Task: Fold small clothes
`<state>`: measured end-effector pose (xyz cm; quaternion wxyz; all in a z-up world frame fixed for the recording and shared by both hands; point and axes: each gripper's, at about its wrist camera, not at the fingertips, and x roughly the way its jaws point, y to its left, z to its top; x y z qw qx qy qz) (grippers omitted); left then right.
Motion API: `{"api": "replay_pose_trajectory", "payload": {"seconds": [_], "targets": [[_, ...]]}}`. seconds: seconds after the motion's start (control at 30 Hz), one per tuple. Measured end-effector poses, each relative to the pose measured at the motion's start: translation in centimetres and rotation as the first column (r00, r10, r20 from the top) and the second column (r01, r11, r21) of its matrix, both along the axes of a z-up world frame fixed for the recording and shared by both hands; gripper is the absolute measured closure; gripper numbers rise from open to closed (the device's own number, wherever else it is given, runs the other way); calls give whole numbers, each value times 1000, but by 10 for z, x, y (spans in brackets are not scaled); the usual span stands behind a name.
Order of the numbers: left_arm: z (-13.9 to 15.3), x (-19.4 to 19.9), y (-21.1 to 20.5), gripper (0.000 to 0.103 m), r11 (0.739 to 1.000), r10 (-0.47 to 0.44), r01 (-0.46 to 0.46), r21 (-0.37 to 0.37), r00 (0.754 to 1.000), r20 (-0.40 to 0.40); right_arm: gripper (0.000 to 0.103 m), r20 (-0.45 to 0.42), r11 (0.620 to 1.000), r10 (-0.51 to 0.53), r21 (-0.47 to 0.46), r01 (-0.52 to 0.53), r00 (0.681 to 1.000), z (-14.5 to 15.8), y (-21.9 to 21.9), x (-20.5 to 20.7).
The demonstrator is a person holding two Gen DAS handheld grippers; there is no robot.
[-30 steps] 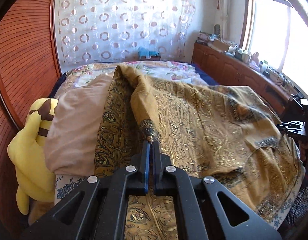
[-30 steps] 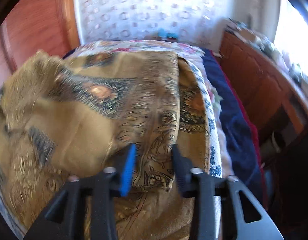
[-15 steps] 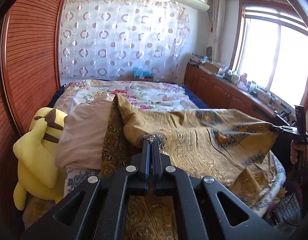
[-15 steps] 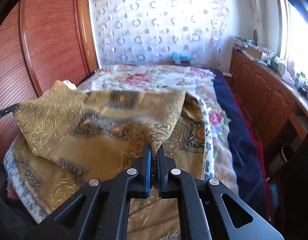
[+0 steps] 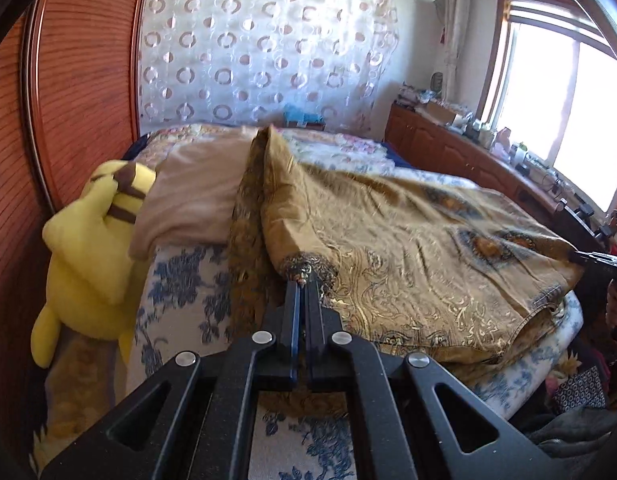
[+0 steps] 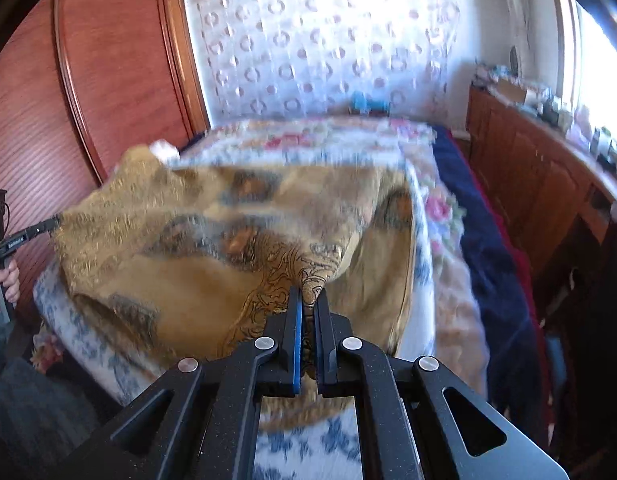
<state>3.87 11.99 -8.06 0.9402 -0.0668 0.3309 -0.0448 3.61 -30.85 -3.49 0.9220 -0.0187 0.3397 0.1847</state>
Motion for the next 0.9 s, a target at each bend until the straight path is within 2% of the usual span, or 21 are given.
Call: {"api": "replay_pose_trajectory", "payload": {"seconds": [0.1, 0.2, 0.27, 0.33, 0.43, 0.47, 0.5, 0.53, 0.63, 0.7, 0.8, 0.9], "targets": [[-9, 1, -2, 100, 1000, 4, -4, 22, 1000, -21, 99, -41, 1000, -7, -8, 6, 999, -11, 0, 15], [-11, -2, -4, 100, 1000, 1, 0, 23, 1000, -24, 97, -36, 999, -20, -26, 19, 999, -8, 2, 22], [-11, -3, -4, 100, 1000, 4, -3, 26, 1000, -24, 88, -10, 999, -26, -30, 26, 1000, -2, 7, 25], [-12, -4, -4, 100, 1000, 3, -2, 25, 1000, -24, 84, 21, 999, -33, -30, 34, 999, 6, 9, 26], [-12, -4, -4, 100, 1000, 4, -4, 26, 1000, -24, 65, 46, 999, -35, -24, 36, 998, 7, 18, 26], [-12, -4, -4, 100, 1000, 4, -3, 31, 1000, -24, 64, 52, 999, -35, -25, 36, 998, 6, 20, 27], [-11, -5, -6, 97, 999, 6, -5, 37, 1000, -22, 64, 55, 999, -37, -27, 39, 998, 1, 21, 24], [-11, -6, -6, 85, 999, 9, -8, 43, 1000, -19, 64, 56, 999, -42, -29, 44, 998, 0, 24, 28], [-7, -9, -2, 60, 999, 10, -11, 37, 1000, 7, 64, 44, 999, -42, -22, 43, 998, -10, 30, 32], [-5, -9, 1, 56, 999, 16, -16, 34, 1000, 6, 64, 31, 999, -37, -24, 38, 999, -19, 36, 36], [-7, -7, 4, 36, 999, 22, -22, 37, 1000, -7, 64, 12, 999, -31, -19, 31, 999, -26, 41, 42], [-13, -1, 5, 35, 999, 31, -30, 31, 999, -28, 64, 1, 1000, -21, -7, 21, 1000, -31, 42, 44]]}}
